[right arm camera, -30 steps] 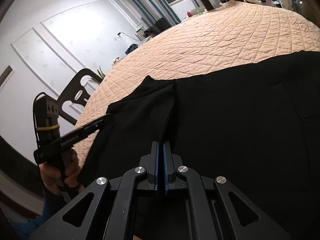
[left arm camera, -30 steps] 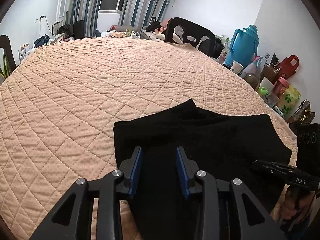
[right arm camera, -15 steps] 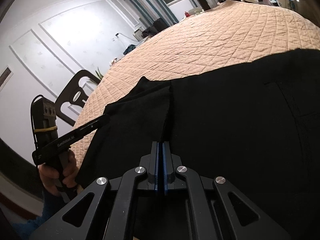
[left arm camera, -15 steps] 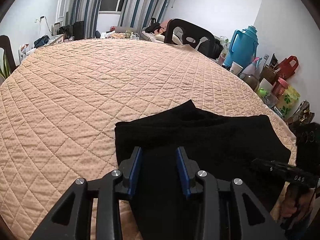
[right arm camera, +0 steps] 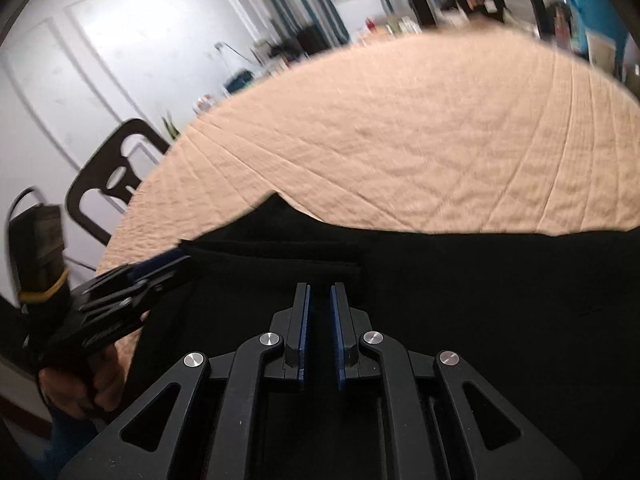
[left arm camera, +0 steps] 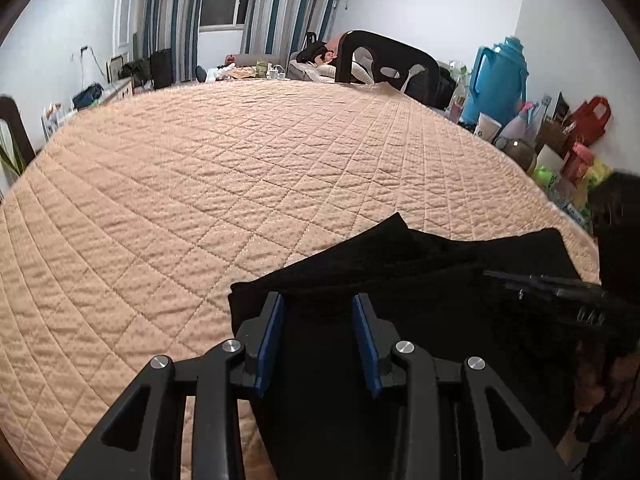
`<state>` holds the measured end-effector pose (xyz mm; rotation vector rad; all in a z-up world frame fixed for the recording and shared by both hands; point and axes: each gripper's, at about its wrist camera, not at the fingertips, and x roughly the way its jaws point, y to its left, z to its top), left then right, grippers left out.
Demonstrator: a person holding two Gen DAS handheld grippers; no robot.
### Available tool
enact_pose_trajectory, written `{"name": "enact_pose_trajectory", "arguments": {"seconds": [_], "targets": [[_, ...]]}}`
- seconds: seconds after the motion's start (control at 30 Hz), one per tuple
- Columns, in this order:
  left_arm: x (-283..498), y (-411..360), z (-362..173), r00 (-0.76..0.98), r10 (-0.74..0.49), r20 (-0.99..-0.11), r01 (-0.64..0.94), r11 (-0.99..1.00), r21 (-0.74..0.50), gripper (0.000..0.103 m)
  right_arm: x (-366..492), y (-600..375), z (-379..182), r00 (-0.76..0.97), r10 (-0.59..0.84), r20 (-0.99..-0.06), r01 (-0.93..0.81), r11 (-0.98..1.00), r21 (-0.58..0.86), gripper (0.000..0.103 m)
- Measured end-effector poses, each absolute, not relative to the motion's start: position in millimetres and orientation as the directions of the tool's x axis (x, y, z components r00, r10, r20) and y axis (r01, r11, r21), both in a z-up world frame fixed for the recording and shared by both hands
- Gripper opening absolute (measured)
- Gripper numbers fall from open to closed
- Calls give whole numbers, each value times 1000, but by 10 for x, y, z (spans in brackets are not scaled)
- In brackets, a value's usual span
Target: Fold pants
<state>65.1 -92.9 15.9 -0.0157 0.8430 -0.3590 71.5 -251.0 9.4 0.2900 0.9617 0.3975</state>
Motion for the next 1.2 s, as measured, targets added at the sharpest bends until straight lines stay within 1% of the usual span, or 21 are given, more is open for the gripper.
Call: {"name": "enact_pose_trajectory", "arguments": {"seconds": [0.07,0.17,0.23,0.37,0.43,0.53,0.63,0.73,0.9,1.03,1.1,1.13,1.2], "targets": [[606,-947,178,609,-313,-729,311,940,-143,39,680,-2567,117,522,446,-727,-185,891,414,10],[426,-900,196,590,-354,-725,330,926,-184,39,440,-2612,166,541,455,-707,-223,888,402,10],[218,-865,206,586,-389,-711,361,911,-201,39,198,-2610,197,557,450,-698,-267,893,363,10],[-158,-775,161,584,-419,-695,384,897,-218,39,-278,-2530,135,565,445,-695,-352,892,285,10],[-300,-729,123,592,-423,-686,385,896,-220,38,-465,-2536,94,603,437,-668,-371,894,250,10],[-412,-656,122,612,-416,-673,364,903,-227,38,-588,-2621,71,624,420,-659,-363,902,232,11],[-502,-644,97,629,-412,-659,357,906,-226,38,-652,-2716,58,630,430,-647,-366,899,240,12],[-582,-652,78,655,-399,-641,360,911,-199,38,-704,-2717,56,645,423,-636,-377,900,217,12],[-618,-666,117,664,-372,-649,349,921,-171,38,-705,-2684,123,655,394,-645,-356,914,196,13],[-684,-626,103,671,-354,-652,346,927,-148,39,-747,-2605,160,675,401,-620,-382,908,172,13],[-667,-566,37,661,-354,-661,334,928,-164,41,-710,-2567,69,655,385,-651,-387,910,149,13],[-660,-529,33,658,-372,-655,332,924,-190,41,-714,-2590,61,663,397,-634,-390,907,160,13],[-646,-502,38,649,-384,-657,327,920,-214,41,-706,-2661,76,655,408,-636,-374,906,197,13]]}}
